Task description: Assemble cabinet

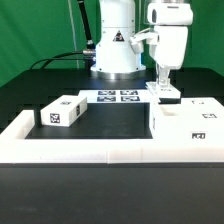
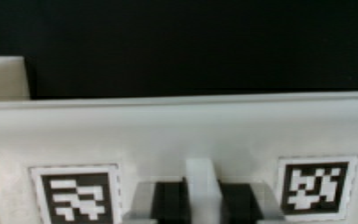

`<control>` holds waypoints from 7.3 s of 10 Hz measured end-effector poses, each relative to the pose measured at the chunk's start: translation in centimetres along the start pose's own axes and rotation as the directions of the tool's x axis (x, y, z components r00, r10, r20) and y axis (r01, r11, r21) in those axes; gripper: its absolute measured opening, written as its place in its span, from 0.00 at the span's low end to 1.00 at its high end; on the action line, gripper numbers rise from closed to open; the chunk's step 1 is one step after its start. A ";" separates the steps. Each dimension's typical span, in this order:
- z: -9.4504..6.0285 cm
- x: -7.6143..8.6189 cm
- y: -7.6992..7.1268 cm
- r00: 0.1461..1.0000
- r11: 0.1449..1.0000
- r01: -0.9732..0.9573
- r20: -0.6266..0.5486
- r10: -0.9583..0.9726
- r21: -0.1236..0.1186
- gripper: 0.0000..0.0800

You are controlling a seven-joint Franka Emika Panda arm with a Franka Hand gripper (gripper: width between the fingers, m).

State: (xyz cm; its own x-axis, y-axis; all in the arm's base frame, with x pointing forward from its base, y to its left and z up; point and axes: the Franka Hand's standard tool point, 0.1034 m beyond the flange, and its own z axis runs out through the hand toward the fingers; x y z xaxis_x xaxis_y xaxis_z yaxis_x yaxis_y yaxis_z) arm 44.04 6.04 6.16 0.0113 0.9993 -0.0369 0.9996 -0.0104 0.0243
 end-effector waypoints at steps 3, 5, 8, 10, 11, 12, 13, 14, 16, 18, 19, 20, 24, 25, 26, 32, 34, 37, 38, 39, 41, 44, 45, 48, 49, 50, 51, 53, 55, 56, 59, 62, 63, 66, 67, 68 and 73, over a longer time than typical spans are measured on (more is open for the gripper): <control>0.3 0.1 0.5 1.000 1.000 -0.004 -0.001 0.004 0.004 0.09; 0.3 0.1 0.5 1.000 1.000 -0.004 -0.001 0.004 0.004 0.09; 0.5 0.2 0.9 1.000 1.000 -0.003 -0.004 0.003 0.003 0.09; 0.7 0.5 1.3 1.000 1.000 -0.001 -0.005 0.001 0.003 0.09; 0.6 0.5 1.4 1.000 1.000 0.001 -0.006 -0.001 0.000 0.09; 0.6 0.5 1.4 1.000 1.000 0.002 -0.006 -0.002 0.000 0.09; 0.6 0.5 1.4 1.000 1.000 0.002 -0.006 -0.002 0.001 0.09; 0.7 0.5 1.3 1.000 1.000 0.002 -0.006 -0.002 0.001 0.09; 0.4 0.3 1.5 1.000 1.000 0.001 0.004 -0.001 0.011 0.09; 0.3 0.2 1.5 1.000 1.000 0.000 0.010 0.000 0.020 0.09; 0.3 0.2 1.5 1.000 1.000 0.000 0.010 0.000 0.020 0.09; 0.4 0.1 1.5 1.000 1.000 0.001 0.010 -0.001 0.021 0.09; 0.3 -0.2 1.5 1.000 0.999 0.001 0.027 -0.003 0.049 0.09; 0.3 -0.3 1.5 1.000 0.999 0.001 0.027 -0.003 0.050 0.09; 0.5 -0.4 1.4 1.000 0.999 0.000 0.027 -0.001 0.054 0.09; 0.7 -0.2 1.3 1.000 1.000 -0.002 0.005 0.002 0.018 0.09; 0.6 -0.2 1.4 1.000 1.000 -0.002 0.005 0.002 0.018 0.09; 0.6 -0.1 1.4 1.000 1.000 -0.003 0.005 0.003 0.017 0.09; 0.5 -0.2 1.4 1.000 1.000 -0.003 0.009 0.003 0.022 0.09; 0.4 -0.1 1.5 1.000 1.000 -0.002 0.009 0.002 0.022 0.09; 0.3 -0.2 1.5 1.000 1.000 -0.001 0.012 0.000 0.024 0.09; 0.1 -0.4 1.5 1.000 1.000 -0.003 0.019 0.002 0.031 0.09; 0.2 -0.4 1.4 1.000 0.999 -0.003 0.019 0.002 0.032 0.09; 0.3 -0.4 1.5 1.000 0.999 -0.001 0.022 0.000 0.040 0.09; 0.4 -0.5 1.5 1.000 0.999 -0.001 0.026 0.000 0.051 0.09; 0.5 -0.5 1.5 1.000 0.998 -0.001 0.028 0.000 0.055 0.09; 0.6 -0.5 1.5 1.000 0.998 -0.001 0.028 -0.001 0.057 0.09; 0.8 -0.5 1.4 1.000 0.998 0.000 0.031 -0.002 0.071 0.09; 0.6 -0.3 1.5 1.000 0.999 -0.010 0.024 0.009 0.051 0.09; 0.8 0.0 1.1 1.000 0.999 -0.013 0.009 0.013 0.030 0.09; 0.8 0.3 1.2 1.000 1.000 -0.015 -0.008 0.015 0.002 0.09; 0.5 0.2 1.2 1.000 1.000 -0.015 -0.003 0.015 0.004 0.09; 0.5 0.1 1.3 1.000 1.000 -0.016 -0.003 0.016 0.002 0.09; 0.5 -0.2 1.4 1.000 1.000 -0.021 -0.002 0.021 0.002 0.09; 0.5 -0.3 1.4 1.000 1.000 -0.023 -0.002 0.023 0.002 0.09; 0.4 -0.3 1.4 1.000 1.000 -0.024 -0.001 0.024 0.001 0.09; 0.6 -0.3 1.3 1.000 1.000 -0.023 -0.002 0.023 0.004 0.09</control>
Offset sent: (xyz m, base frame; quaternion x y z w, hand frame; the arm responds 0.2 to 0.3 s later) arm 0.0072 0.0006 -0.0001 0.0022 -0.0017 -0.0034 1.0000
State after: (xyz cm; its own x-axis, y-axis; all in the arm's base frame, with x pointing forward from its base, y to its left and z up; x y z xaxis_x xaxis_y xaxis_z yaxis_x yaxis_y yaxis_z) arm 45.40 5.75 5.65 0.0345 0.9988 -0.0347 0.9992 -0.0337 0.0211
